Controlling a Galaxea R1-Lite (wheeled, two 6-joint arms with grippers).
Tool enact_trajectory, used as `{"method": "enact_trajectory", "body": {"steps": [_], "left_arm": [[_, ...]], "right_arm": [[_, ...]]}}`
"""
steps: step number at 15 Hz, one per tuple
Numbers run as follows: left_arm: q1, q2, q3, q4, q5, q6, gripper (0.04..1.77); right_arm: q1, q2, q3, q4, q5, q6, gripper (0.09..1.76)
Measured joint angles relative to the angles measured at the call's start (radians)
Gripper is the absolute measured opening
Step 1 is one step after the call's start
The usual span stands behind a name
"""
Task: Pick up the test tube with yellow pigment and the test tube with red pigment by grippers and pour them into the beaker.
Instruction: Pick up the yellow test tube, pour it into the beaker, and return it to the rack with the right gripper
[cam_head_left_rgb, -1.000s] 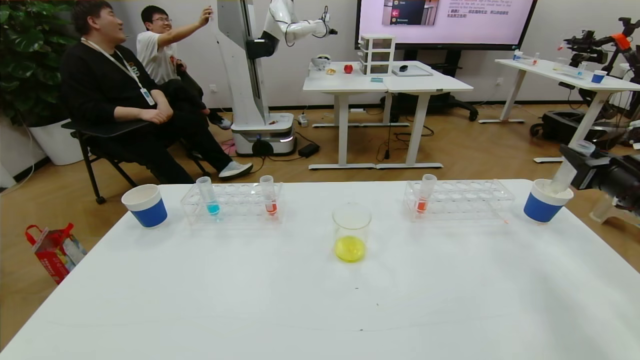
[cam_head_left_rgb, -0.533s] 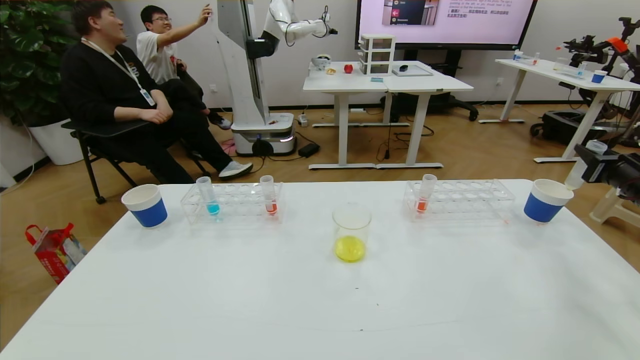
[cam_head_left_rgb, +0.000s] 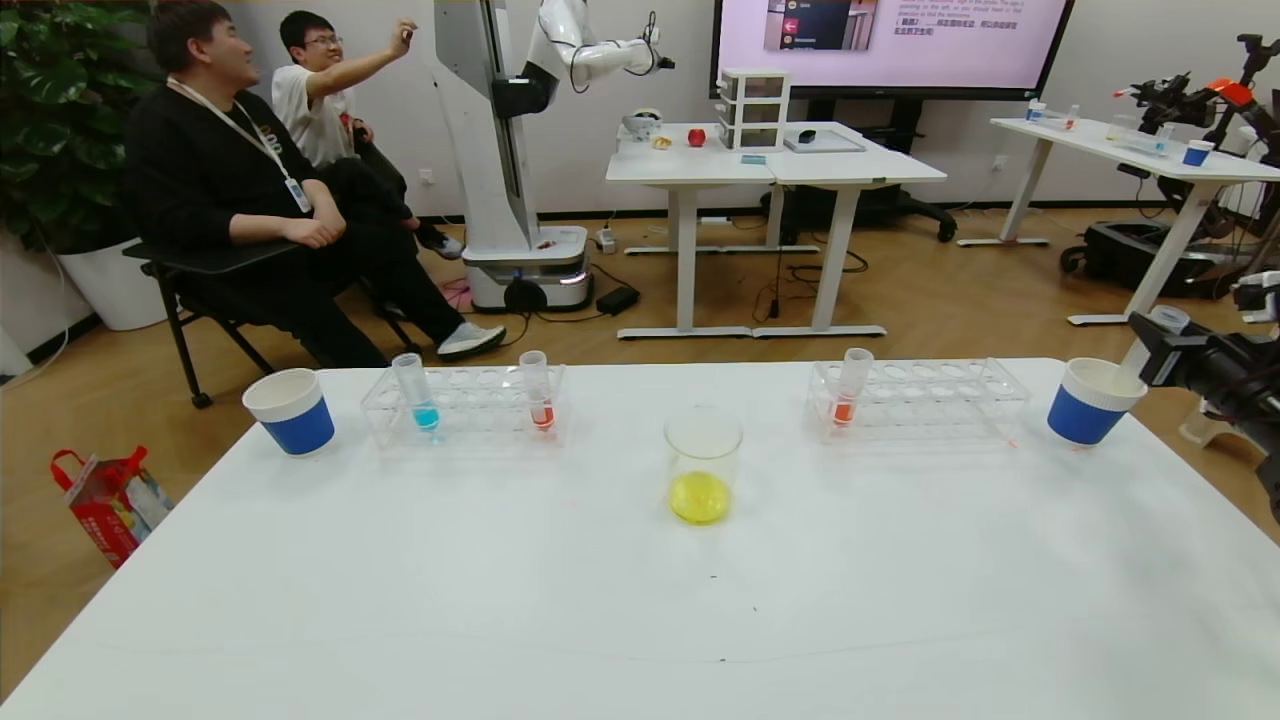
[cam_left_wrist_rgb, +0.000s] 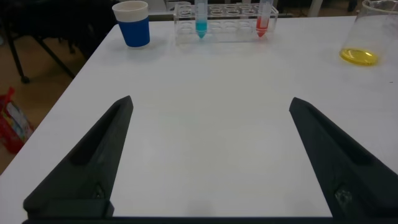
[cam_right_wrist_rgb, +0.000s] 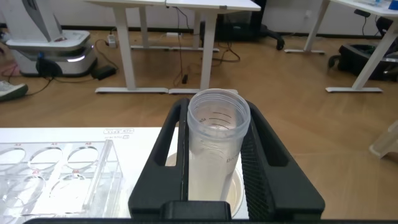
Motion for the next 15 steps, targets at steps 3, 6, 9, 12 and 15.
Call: {"method": "enact_trajectory", "body": {"steps": [3,6,9,12,15], "left_arm": [[0.000,0.000,0.000,0.000,0.000,0.000,1.75],[0.000,0.000,0.000,0.000,0.000,0.000,1.75],[0.000,0.000,0.000,0.000,0.000,0.000,1.75],[0.000,0.000,0.000,0.000,0.000,0.000,1.75],[0.000,0.000,0.000,0.000,0.000,0.000,1.75]], "right_arm": [[-0.002,0.036,0.008,-0.007,0.002,-0.001,0.49],[0.000,0.047,0.011,-0.010,0.008,-0.001,0.49],[0.000,0.047,0.024,-0.012,0.008,-0.001,0.54],[0.000,0.044,0.029,-0.022,0.008,-0.001,1.42],[0.001,0.036,0.031,-0.024,0.006,0.000,1.73]]}}
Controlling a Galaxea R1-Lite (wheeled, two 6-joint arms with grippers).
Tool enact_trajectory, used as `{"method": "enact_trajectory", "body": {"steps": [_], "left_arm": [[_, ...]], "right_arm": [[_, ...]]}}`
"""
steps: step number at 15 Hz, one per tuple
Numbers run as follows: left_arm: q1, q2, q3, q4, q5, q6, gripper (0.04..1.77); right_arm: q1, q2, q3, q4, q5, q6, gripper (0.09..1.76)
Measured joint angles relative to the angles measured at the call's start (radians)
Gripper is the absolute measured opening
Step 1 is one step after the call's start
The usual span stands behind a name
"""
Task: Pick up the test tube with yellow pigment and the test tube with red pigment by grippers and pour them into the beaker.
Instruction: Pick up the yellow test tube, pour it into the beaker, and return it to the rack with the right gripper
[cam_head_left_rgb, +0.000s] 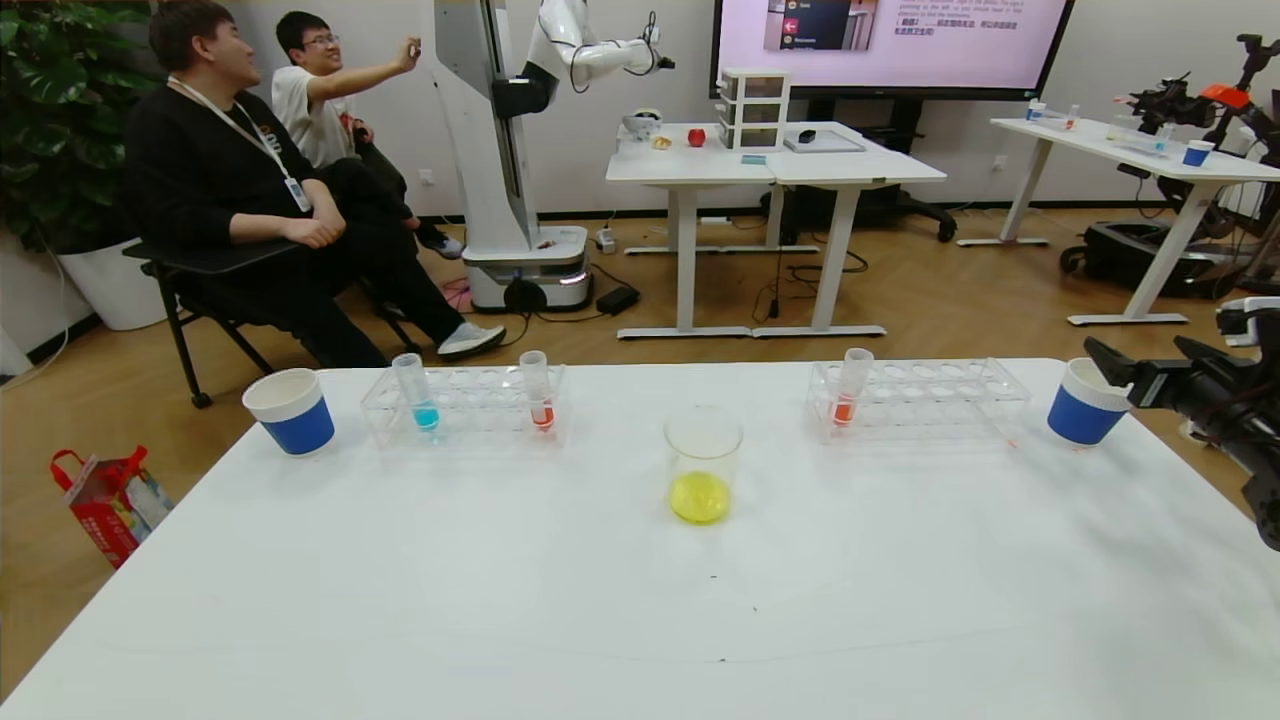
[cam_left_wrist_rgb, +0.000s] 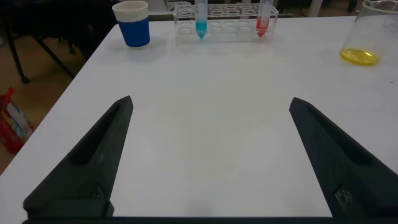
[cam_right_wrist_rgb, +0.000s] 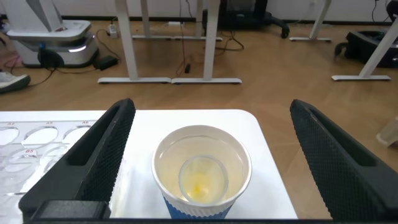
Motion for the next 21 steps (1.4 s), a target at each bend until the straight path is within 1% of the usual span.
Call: {"method": "enact_trajectory", "body": {"steps": [2,4,6,11,12,14,17,21], "left_arm": [[0.000,0.000,0.000,0.000,0.000,0.000,1.75],[0.000,0.000,0.000,0.000,0.000,0.000,1.75],[0.000,0.000,0.000,0.000,0.000,0.000,1.75],[0.000,0.000,0.000,0.000,0.000,0.000,1.75],[0.000,0.000,0.000,0.000,0.000,0.000,1.75],[0.000,0.000,0.000,0.000,0.000,0.000,1.75],[0.000,0.000,0.000,0.000,0.000,0.000,1.75],[0.000,0.000,0.000,0.000,-0.001,0.000,1.75]], "right_arm": [[0.020,-0.018,0.006,0.002,-0.004,0.001,1.73],[0.071,-0.047,0.017,0.004,-0.021,0.002,1.73],[0.150,-0.086,0.029,0.017,-0.087,0.003,1.73],[0.421,-0.240,0.083,0.100,-0.258,0.003,1.73],[0.461,-0.278,0.097,0.108,-0.280,0.003,1.73],[0.494,-0.348,0.126,0.111,-0.291,0.003,1.73],[0.499,-0.487,0.174,0.124,-0.304,0.003,1.73],[0.501,-0.754,0.274,0.140,-0.330,-0.001,1.73]]}}
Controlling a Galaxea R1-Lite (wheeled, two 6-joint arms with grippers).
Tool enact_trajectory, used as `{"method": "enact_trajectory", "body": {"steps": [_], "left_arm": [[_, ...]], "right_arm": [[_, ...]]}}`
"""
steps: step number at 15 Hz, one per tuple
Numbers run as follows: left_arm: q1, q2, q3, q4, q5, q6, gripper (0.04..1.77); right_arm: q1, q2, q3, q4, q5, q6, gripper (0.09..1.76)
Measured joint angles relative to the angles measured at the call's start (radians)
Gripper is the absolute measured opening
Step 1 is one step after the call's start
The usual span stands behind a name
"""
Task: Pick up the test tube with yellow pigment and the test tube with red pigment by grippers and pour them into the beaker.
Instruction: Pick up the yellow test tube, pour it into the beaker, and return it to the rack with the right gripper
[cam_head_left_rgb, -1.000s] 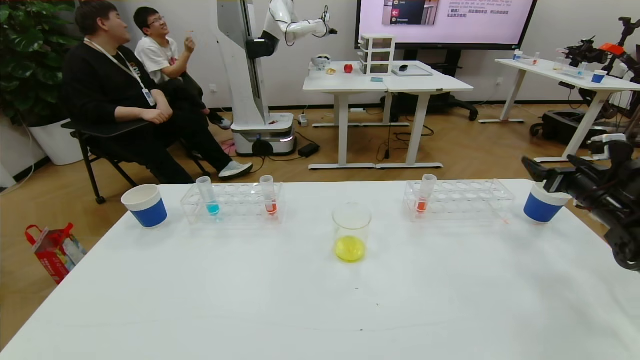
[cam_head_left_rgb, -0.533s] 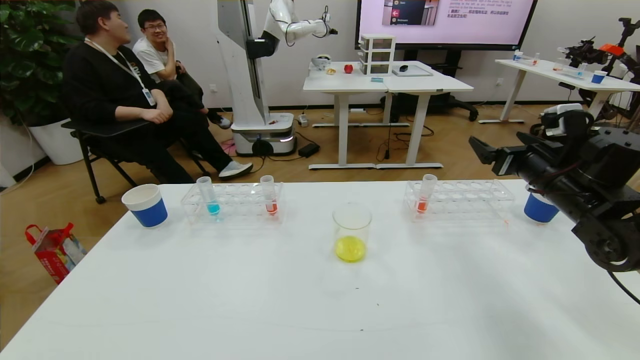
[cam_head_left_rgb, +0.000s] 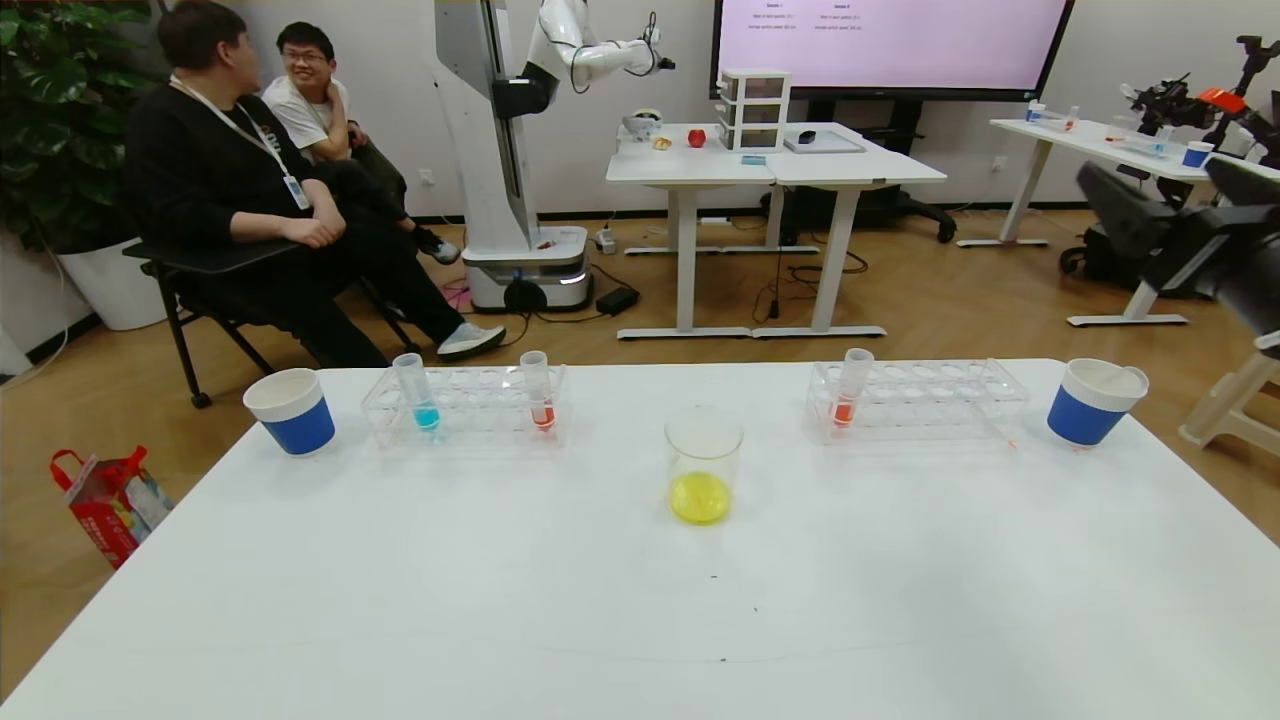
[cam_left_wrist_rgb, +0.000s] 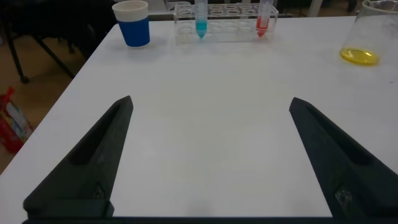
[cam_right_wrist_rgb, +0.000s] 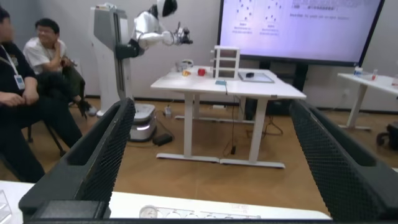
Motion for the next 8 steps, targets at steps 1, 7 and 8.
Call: {"method": "enact_trajectory", "body": {"steps": [1,7,8], "left_arm": [[0.000,0.000,0.000,0.000,0.000,0.000,1.75],[0.001,0.000,0.000,0.000,0.000,0.000,1.75],[0.000,0.000,0.000,0.000,0.000,0.000,1.75]], "right_arm": [[-0.001,-0.071,0.031,0.001,-0.003,-0.001,1.73],[-0.036,-0.570,0.259,0.111,-0.003,-0.019,1.73],[-0.047,-0.667,0.286,0.173,-0.002,-0.020,1.73]]}}
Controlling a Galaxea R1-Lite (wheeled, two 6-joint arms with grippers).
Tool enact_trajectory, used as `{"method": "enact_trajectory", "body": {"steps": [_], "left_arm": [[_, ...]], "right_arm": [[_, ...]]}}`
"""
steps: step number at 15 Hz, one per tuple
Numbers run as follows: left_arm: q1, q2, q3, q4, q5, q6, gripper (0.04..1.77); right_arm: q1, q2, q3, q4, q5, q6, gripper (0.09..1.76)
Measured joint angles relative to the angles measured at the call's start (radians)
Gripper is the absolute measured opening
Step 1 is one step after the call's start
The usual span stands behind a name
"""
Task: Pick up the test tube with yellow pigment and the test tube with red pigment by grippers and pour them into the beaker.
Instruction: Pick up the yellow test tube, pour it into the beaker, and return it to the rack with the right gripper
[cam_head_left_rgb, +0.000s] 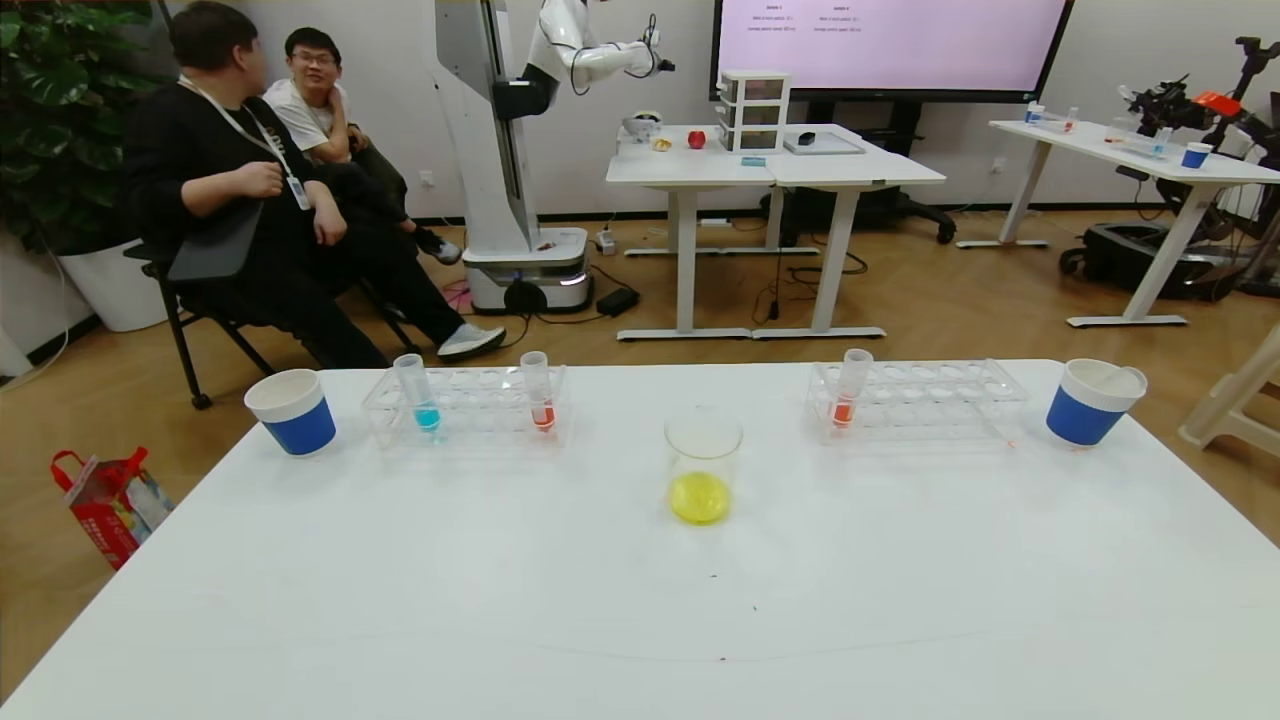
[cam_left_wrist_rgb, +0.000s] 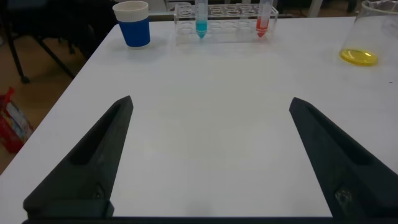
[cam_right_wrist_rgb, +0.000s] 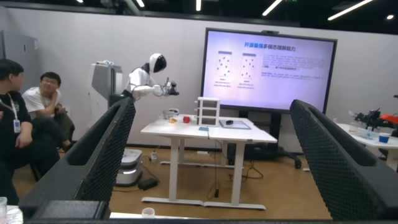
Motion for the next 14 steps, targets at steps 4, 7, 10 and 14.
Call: {"method": "enact_trajectory", "body": {"steps": [4,7,10,14], "left_arm": [[0.000,0.000,0.000,0.000,0.000,0.000,1.75],[0.000,0.000,0.000,0.000,0.000,0.000,1.75],[0.000,0.000,0.000,0.000,0.000,0.000,1.75],[0.000,0.000,0.000,0.000,0.000,0.000,1.75]], "right_arm": [[-0.023,-0.397,0.042,0.380,-0.001,-0.027,1.73],[0.001,-0.595,0.061,0.577,-0.004,-0.049,1.73],[0.009,-0.733,0.090,0.725,-0.003,-0.064,1.73],[0.011,-0.789,0.255,0.723,-0.005,-0.121,1.73]]}}
